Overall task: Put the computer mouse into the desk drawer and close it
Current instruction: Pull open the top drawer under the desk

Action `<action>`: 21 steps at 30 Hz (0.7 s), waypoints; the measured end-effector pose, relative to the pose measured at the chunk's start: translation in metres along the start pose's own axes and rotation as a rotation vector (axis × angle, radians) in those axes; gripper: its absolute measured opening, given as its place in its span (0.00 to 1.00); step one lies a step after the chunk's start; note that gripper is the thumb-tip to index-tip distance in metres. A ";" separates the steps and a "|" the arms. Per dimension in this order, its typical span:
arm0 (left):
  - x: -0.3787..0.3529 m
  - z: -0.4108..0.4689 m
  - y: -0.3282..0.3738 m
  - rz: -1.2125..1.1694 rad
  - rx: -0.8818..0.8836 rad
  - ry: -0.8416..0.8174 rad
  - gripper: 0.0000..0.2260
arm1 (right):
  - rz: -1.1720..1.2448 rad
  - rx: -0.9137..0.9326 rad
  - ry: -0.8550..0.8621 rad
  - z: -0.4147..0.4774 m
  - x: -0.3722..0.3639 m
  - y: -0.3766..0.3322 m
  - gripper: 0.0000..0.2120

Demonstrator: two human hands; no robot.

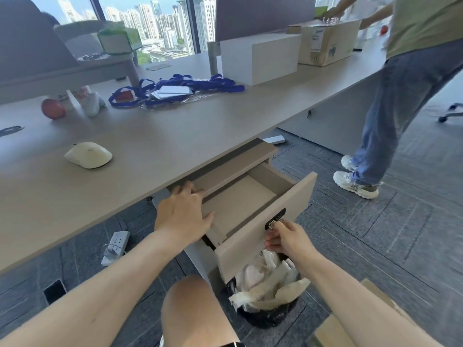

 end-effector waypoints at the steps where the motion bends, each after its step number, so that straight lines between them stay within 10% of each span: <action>1: 0.000 0.000 0.001 -0.002 0.001 0.000 0.26 | -0.008 0.003 0.012 -0.007 0.007 0.003 0.10; 21: 0.000 -0.001 0.004 0.086 0.013 -0.029 0.29 | -0.003 0.013 0.076 -0.041 0.042 0.027 0.11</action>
Point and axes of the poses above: each hand's wrist, its own z-axis towards the middle knuckle, its own x-axis out of the back of the hand, y = z × x, the point moved 4 cm from there along z, towards the middle knuckle, and after that the axes turned 11 degrees about -x, right-handed, at the moved point
